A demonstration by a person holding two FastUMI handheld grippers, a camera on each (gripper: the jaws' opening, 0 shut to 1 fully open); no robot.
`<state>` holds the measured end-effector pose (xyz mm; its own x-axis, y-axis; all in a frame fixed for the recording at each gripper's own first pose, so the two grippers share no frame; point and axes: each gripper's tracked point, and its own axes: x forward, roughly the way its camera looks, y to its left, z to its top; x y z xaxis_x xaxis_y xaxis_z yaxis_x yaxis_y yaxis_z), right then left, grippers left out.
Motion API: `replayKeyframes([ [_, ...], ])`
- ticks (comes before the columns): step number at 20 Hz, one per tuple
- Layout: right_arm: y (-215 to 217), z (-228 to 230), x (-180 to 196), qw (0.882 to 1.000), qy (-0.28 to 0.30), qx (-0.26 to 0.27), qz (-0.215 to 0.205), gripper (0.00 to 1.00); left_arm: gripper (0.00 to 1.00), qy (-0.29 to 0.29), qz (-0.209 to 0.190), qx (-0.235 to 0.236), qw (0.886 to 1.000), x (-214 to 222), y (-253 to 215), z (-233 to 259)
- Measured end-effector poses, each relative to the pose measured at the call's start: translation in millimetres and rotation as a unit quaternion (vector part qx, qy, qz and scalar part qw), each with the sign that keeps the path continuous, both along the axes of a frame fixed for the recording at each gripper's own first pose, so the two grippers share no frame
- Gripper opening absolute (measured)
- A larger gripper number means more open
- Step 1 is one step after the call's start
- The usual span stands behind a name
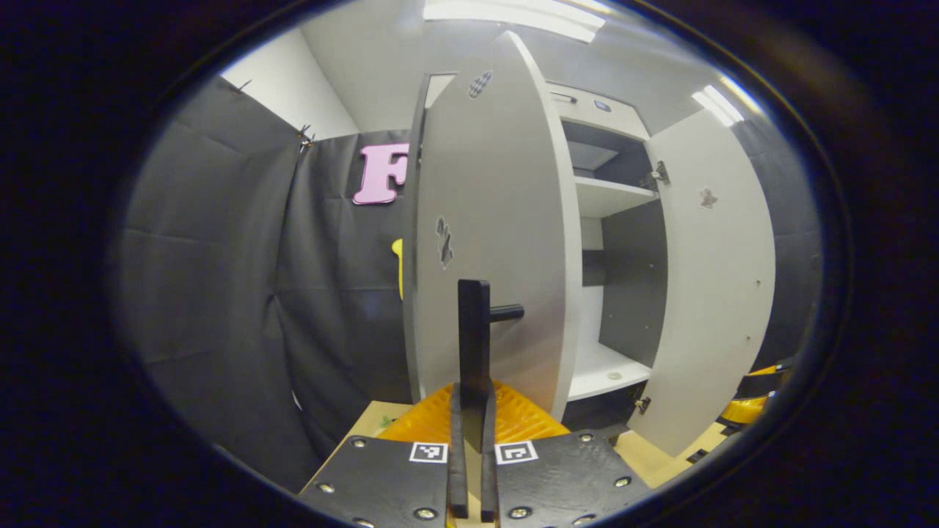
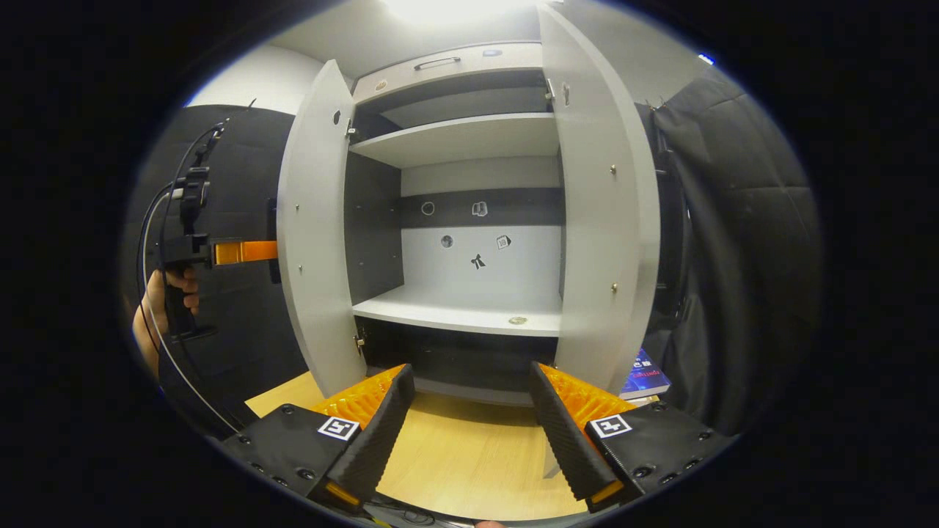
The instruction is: Open the right door of the double-door shoe cabinet with the right hand, and open the left door with the left hand.
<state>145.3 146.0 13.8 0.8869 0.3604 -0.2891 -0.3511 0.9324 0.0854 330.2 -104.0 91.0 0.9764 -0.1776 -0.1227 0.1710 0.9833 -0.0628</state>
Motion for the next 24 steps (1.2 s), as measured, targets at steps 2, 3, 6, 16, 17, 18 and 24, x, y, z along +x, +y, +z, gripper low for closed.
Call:
replayKeyframes([
  [2,7.3,-0.4,-1.6,1.000,0.003,0.002,0.001,0.98,0.08,-0.004,0.008,0.012,1.000,1.6,8.7,-1.7],
  [3,10.8,0.4,-2.4,1.000,0.005,0.004,0.001,0.98,0.10,-0.006,0.014,0.020,1.000,1.3,14.5,-1.0],
  [6,23.5,4.4,-5.6,1.000,0.001,0.004,0.005,0.98,0.07,-0.021,0.030,0.034,0.999,5.9,30.3,3.6],
  [16,53.7,30.1,-26.6,0.999,-0.039,0.000,-0.031,0.98,0.08,-0.046,0.039,0.003,0.998,2.9,46.2,10.7],
  [17,53.0,35.7,-28.6,0.998,-0.047,0.003,-0.035,0.98,0.08,-0.046,0.037,0.001,0.998,2.9,44.1,11.0],
  [18,48.5,41.3,-32.4,0.998,-0.055,0.003,-0.042,0.98,0.08,-0.049,0.036,-0.002,0.998,0.7,44.1,12.3],
  [24,14.6,59.0,-41.7,0.993,-0.085,0.002,-0.085,0.99,0.08,-0.070,0.054,0.008,0.996,-11.9,44.8,16.6],
])
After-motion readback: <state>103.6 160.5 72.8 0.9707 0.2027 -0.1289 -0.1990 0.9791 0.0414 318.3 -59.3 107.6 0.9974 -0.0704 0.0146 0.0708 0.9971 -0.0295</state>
